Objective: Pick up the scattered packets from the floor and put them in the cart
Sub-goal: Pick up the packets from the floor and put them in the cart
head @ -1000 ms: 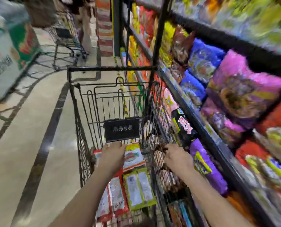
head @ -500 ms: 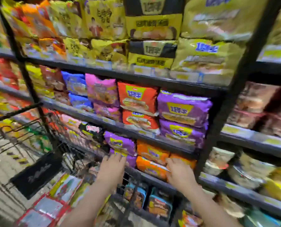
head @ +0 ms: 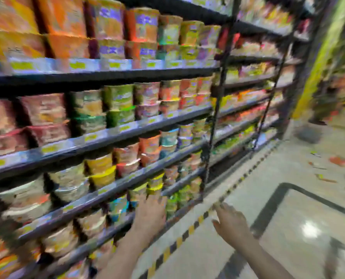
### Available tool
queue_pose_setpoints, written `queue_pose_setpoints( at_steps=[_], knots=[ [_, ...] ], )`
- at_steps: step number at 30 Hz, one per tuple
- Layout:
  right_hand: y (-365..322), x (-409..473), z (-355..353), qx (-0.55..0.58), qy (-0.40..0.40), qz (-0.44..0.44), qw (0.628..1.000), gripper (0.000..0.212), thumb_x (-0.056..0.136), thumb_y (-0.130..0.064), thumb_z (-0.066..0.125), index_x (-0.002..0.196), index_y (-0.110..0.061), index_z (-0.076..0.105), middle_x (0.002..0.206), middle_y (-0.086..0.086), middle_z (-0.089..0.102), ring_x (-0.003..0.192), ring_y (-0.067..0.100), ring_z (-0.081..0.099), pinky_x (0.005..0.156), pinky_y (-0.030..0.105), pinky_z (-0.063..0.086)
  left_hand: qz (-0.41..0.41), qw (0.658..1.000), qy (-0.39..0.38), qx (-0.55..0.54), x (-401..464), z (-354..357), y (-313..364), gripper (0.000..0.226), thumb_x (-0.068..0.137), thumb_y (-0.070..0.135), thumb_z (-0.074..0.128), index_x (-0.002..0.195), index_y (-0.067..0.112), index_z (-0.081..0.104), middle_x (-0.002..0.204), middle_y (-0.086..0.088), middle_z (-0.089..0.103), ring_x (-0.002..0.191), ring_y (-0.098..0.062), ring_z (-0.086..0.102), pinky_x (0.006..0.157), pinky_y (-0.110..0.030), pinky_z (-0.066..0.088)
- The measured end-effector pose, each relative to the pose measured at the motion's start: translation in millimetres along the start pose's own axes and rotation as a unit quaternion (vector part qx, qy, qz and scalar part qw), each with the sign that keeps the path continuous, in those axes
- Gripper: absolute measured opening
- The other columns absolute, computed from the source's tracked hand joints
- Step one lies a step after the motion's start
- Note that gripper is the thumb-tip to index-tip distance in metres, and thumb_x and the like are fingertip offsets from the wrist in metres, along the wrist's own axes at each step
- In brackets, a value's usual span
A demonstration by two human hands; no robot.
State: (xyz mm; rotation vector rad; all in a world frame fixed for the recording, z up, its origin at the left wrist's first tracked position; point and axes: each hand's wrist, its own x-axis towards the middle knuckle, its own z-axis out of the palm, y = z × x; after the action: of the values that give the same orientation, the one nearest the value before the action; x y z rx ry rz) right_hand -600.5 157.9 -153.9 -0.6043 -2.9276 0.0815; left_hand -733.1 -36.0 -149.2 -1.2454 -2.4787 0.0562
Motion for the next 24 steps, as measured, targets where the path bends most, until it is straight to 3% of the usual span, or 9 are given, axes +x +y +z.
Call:
queue_pose_setpoints(
  at_steps=[3, 8, 13, 17, 24],
  knots=[
    [126, -49, -17, -0.013, -0.058, 0.122, 0.991, 0.046, 0.093, -0.029, 0.047, 0.137, -0.021, 0.037, 0.135, 0.003, 0.046, 0.122, 0.023, 0.049, 0.093, 0.034, 0.044, 0.088, 0.995, 0.011, -0.056, 66, -2, 118, 0.027, 0.045, 0.024, 0.078, 0.066, 0.018, 0.062, 0.061, -0.003, 0.058, 0.052, -0.024, 0.059, 0.042, -0.029, 0.046],
    [290, -128, -45, -0.039, -0.032, 0.248, 0.968, 0.045, 0.096, -0.033, 0.042, 0.139, -0.024, 0.032, 0.14, 0.0, 0.043, 0.123, 0.02, 0.048, 0.093, 0.03, 0.042, 0.185, 0.976, 0.005, -0.114, 149, -13, 298, 0.045, 0.033, 0.027, 0.089, 0.075, 0.024, 0.071, 0.071, 0.004, 0.066, 0.058, -0.016, 0.065, 0.047, -0.028, 0.05],
    [398, -169, -65, -0.037, -0.026, 0.369, 0.929, 0.044, 0.092, -0.03, 0.049, 0.134, -0.021, 0.039, 0.131, 0.001, 0.051, 0.116, 0.022, 0.053, 0.089, 0.032, 0.047, 0.261, 0.946, -0.016, -0.194, 209, -24, 425, 0.038, 0.06, 0.023, 0.082, 0.097, 0.02, 0.07, 0.087, 0.0, 0.068, 0.071, -0.019, 0.066, 0.056, -0.031, 0.05],
    [467, -175, -68, -0.007, 0.014, 0.427, 0.904, 0.041, 0.092, -0.032, 0.051, 0.131, -0.023, 0.042, 0.132, -0.002, 0.051, 0.117, 0.018, 0.053, 0.089, 0.029, 0.047, 0.318, 0.924, -0.036, -0.208, 259, -22, 509, 0.04, 0.095, 0.026, 0.045, 0.135, 0.021, 0.045, 0.131, 0.0, 0.051, 0.115, -0.019, 0.052, 0.09, -0.032, 0.041],
    [605, -143, -63, 0.003, 0.024, 0.496, 0.868, 0.042, 0.093, -0.032, 0.047, 0.133, -0.02, 0.041, 0.13, 0.001, 0.052, 0.119, 0.02, 0.052, 0.09, 0.03, 0.045, 0.367, 0.904, -0.024, -0.219, 381, 8, 635, 0.042, 0.098, 0.026, 0.041, 0.139, 0.023, 0.039, 0.142, 0.001, 0.043, 0.124, -0.016, 0.046, 0.1, -0.029, 0.038]
  ],
)
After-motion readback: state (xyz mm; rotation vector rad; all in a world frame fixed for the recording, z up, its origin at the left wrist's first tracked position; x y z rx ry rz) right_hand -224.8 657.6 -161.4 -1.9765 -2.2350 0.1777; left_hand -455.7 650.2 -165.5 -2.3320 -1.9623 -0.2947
